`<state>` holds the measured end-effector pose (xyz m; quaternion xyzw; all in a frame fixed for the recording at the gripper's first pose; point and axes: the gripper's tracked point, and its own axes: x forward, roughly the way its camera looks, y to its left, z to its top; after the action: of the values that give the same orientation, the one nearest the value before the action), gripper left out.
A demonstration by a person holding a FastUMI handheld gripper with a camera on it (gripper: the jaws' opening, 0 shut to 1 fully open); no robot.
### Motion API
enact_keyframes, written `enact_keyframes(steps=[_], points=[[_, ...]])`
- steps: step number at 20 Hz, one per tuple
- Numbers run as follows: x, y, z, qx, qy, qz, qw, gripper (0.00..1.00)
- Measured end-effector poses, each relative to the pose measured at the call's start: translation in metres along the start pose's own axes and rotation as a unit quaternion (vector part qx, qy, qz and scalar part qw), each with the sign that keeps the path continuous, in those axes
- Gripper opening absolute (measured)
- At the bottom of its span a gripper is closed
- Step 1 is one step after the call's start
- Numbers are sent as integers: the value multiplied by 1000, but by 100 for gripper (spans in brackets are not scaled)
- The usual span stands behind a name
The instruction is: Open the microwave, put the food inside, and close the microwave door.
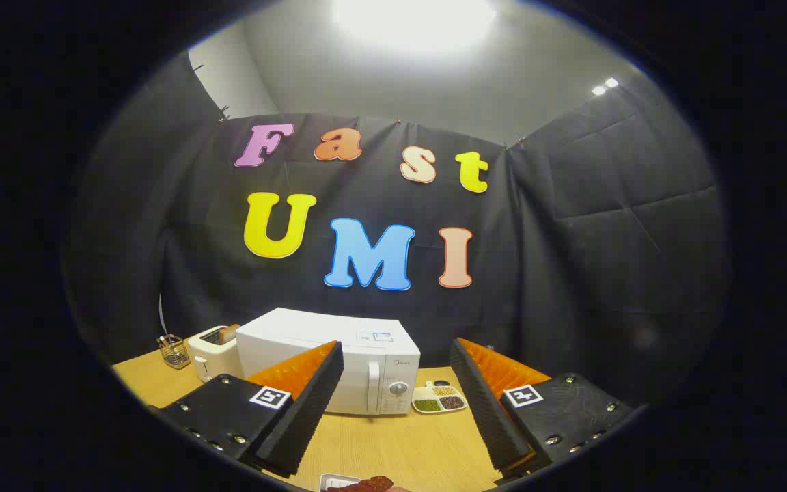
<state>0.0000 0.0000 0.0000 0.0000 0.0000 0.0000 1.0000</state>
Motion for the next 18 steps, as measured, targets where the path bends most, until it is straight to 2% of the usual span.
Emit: enact_keyframes(steps=[13, 18], points=[[0, -10, -3, 15, -2, -17, 1000, 98], [17, -21, -17, 23, 9, -24, 999, 98]])
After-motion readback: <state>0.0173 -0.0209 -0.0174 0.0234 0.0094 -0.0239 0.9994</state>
